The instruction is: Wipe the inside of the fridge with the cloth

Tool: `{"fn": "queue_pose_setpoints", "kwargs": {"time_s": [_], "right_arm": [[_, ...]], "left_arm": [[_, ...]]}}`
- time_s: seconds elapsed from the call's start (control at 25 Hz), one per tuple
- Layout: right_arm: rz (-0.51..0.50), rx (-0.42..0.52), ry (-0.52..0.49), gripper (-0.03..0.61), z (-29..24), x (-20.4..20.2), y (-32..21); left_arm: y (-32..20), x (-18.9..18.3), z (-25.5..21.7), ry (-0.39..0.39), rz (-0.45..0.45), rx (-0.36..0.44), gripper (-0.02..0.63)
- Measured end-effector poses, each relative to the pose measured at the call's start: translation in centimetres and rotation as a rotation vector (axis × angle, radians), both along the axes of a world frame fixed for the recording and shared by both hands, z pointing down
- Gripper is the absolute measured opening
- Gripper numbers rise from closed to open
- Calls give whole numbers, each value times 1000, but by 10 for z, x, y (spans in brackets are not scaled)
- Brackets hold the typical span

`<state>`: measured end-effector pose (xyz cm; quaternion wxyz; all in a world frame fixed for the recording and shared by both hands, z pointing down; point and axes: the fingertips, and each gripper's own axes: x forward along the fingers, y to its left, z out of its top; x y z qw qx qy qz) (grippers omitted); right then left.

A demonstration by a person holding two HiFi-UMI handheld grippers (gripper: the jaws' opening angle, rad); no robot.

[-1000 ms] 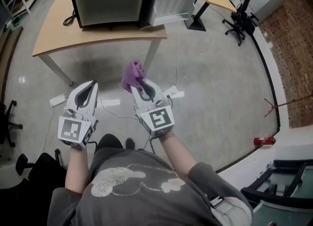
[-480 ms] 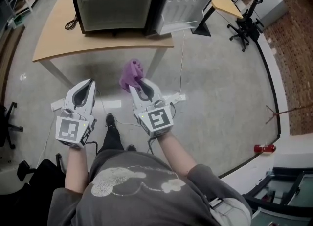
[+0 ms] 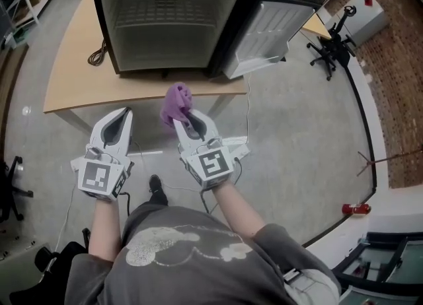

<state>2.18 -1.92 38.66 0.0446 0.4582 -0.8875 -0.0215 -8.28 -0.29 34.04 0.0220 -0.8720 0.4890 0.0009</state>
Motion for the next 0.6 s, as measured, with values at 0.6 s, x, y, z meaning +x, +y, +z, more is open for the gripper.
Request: {"fn": "queue_pose_setpoints", "kwargs": {"time_s": [0.6], "right_arm": [[23, 51, -1, 40, -22, -75, -106]], "left_arm": [[-113, -67, -14, 9, 18, 5, 18]]}}
